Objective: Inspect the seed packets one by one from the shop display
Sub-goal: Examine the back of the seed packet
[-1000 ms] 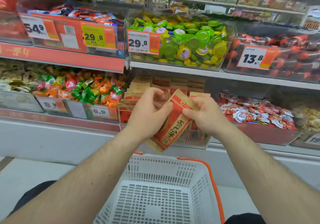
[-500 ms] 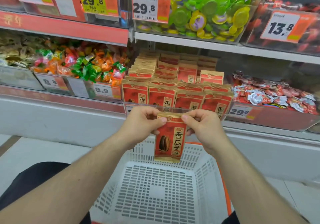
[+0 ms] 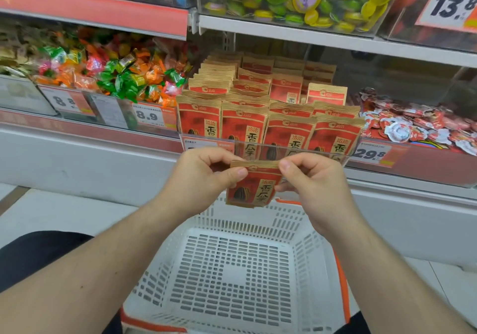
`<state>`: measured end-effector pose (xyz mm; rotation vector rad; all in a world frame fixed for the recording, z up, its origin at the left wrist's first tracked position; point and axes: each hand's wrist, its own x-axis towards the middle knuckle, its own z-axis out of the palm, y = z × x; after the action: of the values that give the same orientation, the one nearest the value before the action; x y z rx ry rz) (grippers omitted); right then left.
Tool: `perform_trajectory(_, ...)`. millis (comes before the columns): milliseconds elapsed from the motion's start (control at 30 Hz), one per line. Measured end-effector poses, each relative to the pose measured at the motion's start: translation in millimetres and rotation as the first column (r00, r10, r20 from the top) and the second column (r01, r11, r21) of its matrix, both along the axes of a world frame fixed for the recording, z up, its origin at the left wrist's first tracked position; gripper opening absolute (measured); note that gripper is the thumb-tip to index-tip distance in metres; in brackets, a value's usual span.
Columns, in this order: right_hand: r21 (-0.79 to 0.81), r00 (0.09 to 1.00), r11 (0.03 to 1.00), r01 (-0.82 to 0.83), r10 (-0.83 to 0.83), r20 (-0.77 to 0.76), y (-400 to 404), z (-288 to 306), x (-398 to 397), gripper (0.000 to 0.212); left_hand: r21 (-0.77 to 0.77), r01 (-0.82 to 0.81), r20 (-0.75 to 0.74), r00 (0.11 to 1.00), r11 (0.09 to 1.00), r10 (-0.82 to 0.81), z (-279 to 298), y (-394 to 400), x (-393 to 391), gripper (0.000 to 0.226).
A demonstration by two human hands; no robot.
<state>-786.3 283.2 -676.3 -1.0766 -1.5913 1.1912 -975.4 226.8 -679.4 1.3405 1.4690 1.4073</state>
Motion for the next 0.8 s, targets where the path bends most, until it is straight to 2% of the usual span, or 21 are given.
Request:
perform_trajectory(133, 0.011, 1.000, 1.000, -0.013, 0.013, 0.003, -7, 0, 2, 0.022, -0.032, 0.044, 0.019, 0.999, 0.999, -0.044, -1, -5, -1, 0.018)
perform_trajectory(233, -0.051, 0.998, 0.999, -0.001, -0.003, -0.064, -10, 1, 2, 0.019, -0.090, 0.070, 0.041, 0.997, 0.993, -0.067, -3, -7, -2, 0.007)
perform_trajectory(300, -0.092, 0.996, 0.995, -0.026, 0.018, -0.082, -11, 3, 2, 0.018, -0.099, 0.054, 0.049, 0.998, 0.994, -0.049, -5, -8, -1, 0.014)
perform_trajectory(333, -0.113, 0.997, 0.992, -0.047, 0.039, -0.072, -11, 4, 2, 0.017, -0.094, 0.045, 0.078, 0.996, 0.995, -0.037, -4, -8, -1, 0.010)
perform_trajectory(500, -0.199, 0.968, 0.965, -0.170, 0.201, 0.148, -13, 3, 6, 0.013, -0.106, -0.034, 0.243, 0.968, 0.994, 0.059, 0, -6, 1, 0.008)
perform_trajectory(567, -0.218, 0.948, 0.952, -0.216, 0.258, 0.188, -16, 1, 5, 0.016, -0.107, -0.040, 0.281, 0.957, 0.993, 0.069, 1, -6, 0, 0.009)
perform_trajectory(667, -0.207, 0.957, 0.958, -0.197, 0.234, 0.170, -17, 1, 4, 0.015, -0.142, -0.014, 0.253, 0.966, 0.990, 0.050, 0, -6, 0, 0.008)
perform_trajectory(800, -0.225, 0.980, 0.966, -0.124, 0.155, 0.124, -17, 2, 2, 0.012, -0.259, 0.129, 0.184, 0.980, 0.957, -0.082, -3, -8, -2, 0.009)
